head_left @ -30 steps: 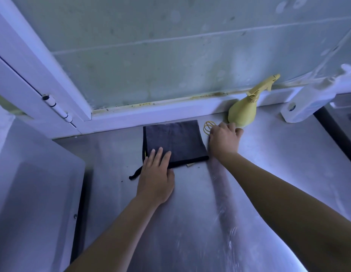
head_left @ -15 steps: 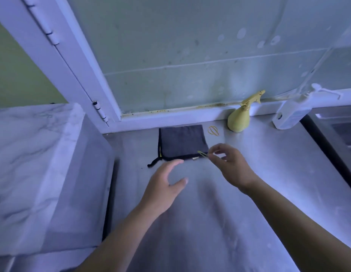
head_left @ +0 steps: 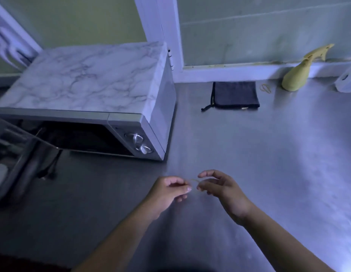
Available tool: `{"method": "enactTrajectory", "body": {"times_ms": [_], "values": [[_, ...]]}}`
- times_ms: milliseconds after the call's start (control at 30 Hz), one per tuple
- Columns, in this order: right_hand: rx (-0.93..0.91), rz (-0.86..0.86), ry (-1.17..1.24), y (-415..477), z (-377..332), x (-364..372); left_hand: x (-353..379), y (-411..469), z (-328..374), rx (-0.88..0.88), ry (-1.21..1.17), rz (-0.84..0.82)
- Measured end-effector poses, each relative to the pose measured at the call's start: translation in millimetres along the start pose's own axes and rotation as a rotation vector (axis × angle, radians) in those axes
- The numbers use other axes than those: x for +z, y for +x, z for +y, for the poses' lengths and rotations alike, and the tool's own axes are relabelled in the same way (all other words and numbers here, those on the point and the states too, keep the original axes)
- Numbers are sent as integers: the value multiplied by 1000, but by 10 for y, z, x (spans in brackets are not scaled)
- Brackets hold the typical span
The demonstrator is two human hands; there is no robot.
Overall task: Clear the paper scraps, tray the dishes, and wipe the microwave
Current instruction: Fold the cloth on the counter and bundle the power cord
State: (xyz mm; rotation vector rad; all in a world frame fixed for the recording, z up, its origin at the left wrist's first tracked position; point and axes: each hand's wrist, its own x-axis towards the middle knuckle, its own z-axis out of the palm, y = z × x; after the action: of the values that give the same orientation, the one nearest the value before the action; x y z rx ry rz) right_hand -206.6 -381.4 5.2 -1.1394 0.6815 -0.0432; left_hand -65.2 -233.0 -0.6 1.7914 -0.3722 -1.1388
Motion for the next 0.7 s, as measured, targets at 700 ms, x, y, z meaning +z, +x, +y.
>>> {"method": "enactTrajectory", "body": {"times_ms": [700], "values": [[-224,224,-335,822,60,3888,-3724,-609,-897,149,-217,111]]}}
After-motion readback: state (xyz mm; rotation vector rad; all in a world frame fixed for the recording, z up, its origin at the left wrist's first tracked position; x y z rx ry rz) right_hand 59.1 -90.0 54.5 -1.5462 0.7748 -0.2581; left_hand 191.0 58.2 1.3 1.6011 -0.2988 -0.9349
